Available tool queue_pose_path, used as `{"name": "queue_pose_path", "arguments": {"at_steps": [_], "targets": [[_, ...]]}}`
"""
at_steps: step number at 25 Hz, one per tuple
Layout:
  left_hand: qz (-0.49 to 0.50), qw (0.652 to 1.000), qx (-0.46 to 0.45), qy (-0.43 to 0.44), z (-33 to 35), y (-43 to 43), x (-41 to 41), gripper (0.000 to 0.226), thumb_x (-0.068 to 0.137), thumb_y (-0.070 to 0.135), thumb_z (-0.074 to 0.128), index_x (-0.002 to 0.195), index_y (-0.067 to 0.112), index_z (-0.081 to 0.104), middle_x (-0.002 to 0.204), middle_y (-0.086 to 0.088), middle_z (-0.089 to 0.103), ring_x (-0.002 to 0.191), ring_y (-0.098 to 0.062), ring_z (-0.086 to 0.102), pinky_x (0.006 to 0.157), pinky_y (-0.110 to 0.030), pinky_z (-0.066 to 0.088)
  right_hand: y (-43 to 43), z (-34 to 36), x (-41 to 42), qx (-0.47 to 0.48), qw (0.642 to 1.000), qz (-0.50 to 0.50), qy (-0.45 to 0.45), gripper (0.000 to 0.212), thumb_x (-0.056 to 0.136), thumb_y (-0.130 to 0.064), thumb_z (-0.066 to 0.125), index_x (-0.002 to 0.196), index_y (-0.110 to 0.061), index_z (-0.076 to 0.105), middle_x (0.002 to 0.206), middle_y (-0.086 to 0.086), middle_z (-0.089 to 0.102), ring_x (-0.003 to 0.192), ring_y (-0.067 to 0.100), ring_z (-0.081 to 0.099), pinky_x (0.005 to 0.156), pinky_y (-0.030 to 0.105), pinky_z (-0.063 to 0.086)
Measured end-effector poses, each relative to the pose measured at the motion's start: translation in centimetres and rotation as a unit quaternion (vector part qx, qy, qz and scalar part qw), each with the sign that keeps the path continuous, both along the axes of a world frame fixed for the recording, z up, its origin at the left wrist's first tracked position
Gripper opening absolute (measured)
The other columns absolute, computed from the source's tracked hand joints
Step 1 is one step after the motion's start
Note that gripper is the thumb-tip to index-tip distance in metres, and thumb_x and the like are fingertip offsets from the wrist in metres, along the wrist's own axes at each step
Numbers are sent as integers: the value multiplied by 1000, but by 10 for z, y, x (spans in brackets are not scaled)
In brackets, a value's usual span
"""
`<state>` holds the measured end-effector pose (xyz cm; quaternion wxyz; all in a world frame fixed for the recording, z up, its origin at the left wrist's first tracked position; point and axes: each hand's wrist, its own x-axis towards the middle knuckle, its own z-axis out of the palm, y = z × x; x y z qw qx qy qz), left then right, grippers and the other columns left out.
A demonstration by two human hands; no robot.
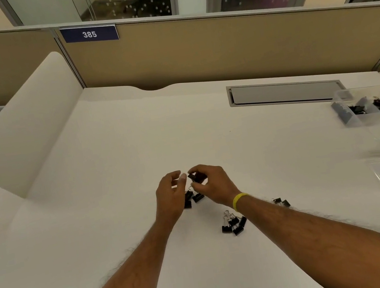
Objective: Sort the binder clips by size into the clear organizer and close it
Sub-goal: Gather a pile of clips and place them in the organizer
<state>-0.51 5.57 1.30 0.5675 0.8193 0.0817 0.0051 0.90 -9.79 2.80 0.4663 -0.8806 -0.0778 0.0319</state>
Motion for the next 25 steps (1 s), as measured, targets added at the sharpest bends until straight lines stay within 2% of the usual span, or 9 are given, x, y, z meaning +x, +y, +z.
{"name": "queue_pose_path", "arguments": {"at_steps": [3, 5, 7, 10, 14, 17, 20, 22, 25], "targets": [[45, 970, -219, 91, 22, -23, 4, 32, 102, 35, 40, 111, 16, 65, 110, -3, 71, 100, -13, 68, 78, -23, 53, 21, 14, 1, 46, 998, 12, -30, 26, 83, -15, 66, 109, -20, 68, 94, -8, 71, 86, 5, 66, 80, 21, 54], [71, 905, -392, 150, 34, -29, 3, 41, 102, 40, 36, 108, 14, 67, 105, -4, 73, 96, -15, 70, 79, -31, 54, 31, 19, 3, 51, 998, 18, -40, 27, 86, -17, 64, 113, -20, 67, 101, -7, 71, 92, 6, 64, 85, 23, 53], [90, 847, -491, 186, 40, -26, 4, 43, 101, 45, 37, 102, 15, 68, 96, -3, 75, 88, -16, 72, 75, -35, 54, 36, 20, 5, 27, 998, 37, -45, 29, 88, -24, 62, 117, -21, 64, 107, -6, 69, 96, 8, 63, 88, 26, 53], [102, 819, -530, 193, 35, -13, 8, 39, 99, 40, 40, 101, 11, 66, 101, -9, 71, 89, -20, 71, 72, -34, 54, 36, 23, 7, 1, 995, 56, -81, 23, 91, -25, 58, 112, -18, 64, 103, -5, 68, 91, 8, 62, 82, 28, 53], [161, 795, -556, 183, 24, 10, 12, 31, 97, 32, 45, 102, 5, 59, 99, -17, 65, 91, -28, 66, 78, -36, 57, 20, 9, 11, -32, 995, 0, -97, 19, 89, -19, 55, 106, -18, 64, 99, -5, 63, 94, 11, 58, 83, 36, 52], [183, 789, -561, 173, 16, 24, 10, 29, 97, 31, 45, 98, 4, 56, 93, -16, 63, 86, -28, 65, 73, -36, 59, 14, -6, 2, -167, 984, 54, -1, 40, 88, -30, 61, 126, -20, 54, 124, -1, 55, 118, 18, 49, 96, 36, 46], [196, 796, -545, 176, 7, 34, 6, 28, 97, 30, 45, 97, 4, 56, 91, -16, 62, 85, -28, 65, 70, -36, 60, 20, -20, -9, -272, 953, 123, 52, 74, 81, -51, 66, 143, -26, 36, 151, 6, 30, 138, 26, 28, 105, 41, 39], [202, 798, -540, 175, 4, 38, 2, 29, 98, 30, 45, 97, 4, 56, 92, -16, 62, 86, -28, 65, 73, -36, 59, 27, -29, -15, -334, 931, 144, 33, 78, 81, -59, 62, 146, -30, 31, 156, 9, 21, 141, 31, 21, 110, 45, 34], [203, 801, -534, 178, 1, 41, 0, 29, 99, 30, 43, 97, 4, 56, 94, -17, 62, 89, -29, 65, 76, -37, 56, 31, -40, -25, -376, 914, 153, -7, 66, 91, -53, 49, 148, -28, 29, 153, 12, 25, 141, 35, 21, 110, 48, 34]]}}
